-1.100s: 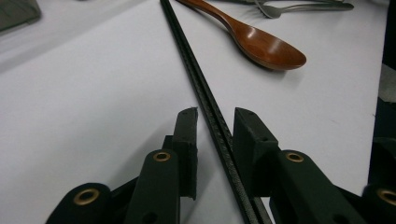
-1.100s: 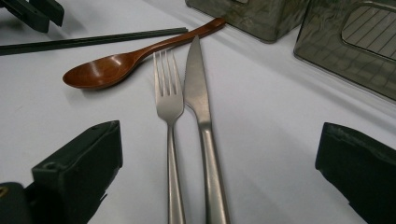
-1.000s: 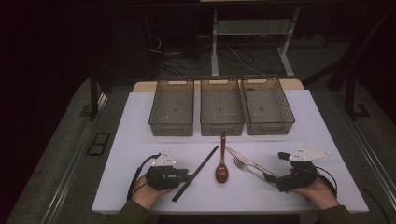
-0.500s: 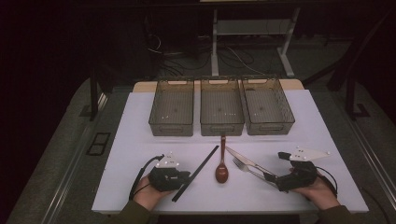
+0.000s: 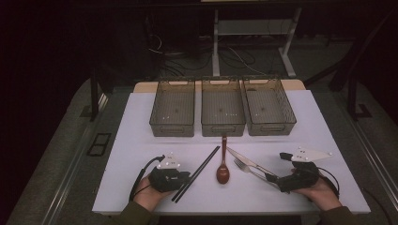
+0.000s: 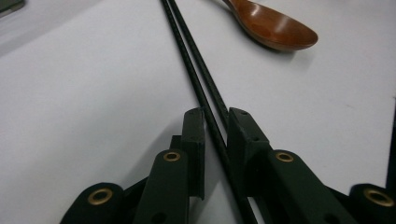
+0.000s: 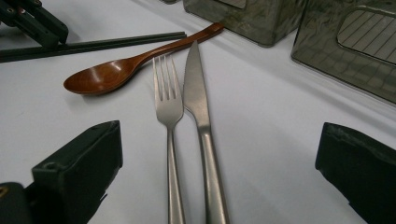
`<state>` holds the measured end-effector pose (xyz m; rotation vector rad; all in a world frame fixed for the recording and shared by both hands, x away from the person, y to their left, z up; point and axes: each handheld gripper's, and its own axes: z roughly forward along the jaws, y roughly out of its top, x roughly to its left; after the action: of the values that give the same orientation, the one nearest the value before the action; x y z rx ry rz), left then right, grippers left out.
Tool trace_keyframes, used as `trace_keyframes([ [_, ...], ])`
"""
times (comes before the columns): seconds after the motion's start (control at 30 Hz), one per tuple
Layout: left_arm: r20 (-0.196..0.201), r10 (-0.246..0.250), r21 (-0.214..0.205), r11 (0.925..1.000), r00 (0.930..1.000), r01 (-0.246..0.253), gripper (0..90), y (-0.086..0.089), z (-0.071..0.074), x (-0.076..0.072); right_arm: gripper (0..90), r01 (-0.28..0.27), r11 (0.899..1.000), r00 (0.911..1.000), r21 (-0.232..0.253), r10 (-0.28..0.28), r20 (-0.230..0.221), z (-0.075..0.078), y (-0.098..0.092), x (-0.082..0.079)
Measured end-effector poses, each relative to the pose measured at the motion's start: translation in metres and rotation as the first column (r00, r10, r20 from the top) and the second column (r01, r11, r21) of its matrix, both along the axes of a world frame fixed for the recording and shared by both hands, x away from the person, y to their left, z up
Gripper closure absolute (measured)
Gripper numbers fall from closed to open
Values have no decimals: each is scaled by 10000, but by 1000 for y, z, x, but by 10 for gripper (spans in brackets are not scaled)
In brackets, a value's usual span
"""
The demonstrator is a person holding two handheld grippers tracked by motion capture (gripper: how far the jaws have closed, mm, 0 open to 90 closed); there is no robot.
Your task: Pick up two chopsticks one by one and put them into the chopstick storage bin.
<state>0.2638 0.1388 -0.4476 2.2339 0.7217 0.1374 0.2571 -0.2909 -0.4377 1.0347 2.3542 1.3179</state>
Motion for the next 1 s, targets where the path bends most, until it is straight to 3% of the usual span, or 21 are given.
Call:
trace_keyframes([
  [0.43, 197, 309, 185, 9993, 9993, -312, 767, -2, -1, -2, 2, 14, 10000, 10000, -9, -14, 5, 0, 0, 0],
  [0.57, 210, 305, 244, 9992, 9993, -310, 816, -3, 0, -2, 2, 19, 10000, 10000, -17, -19, 7, 0, 0, 0],
  [0.9, 491, 868, 474, 9949, 9950, -891, 834, 2, 1, 0, 2, 25, 10000, 10000, -12, -25, 7, 0, 0, 0],
  [1.0, 313, 1111, 201, 9935, 9933, -1117, 828, 2, -1, 0, 2, 37, 10000, 10000, -25, -37, 2, 0, 0, 0],
])
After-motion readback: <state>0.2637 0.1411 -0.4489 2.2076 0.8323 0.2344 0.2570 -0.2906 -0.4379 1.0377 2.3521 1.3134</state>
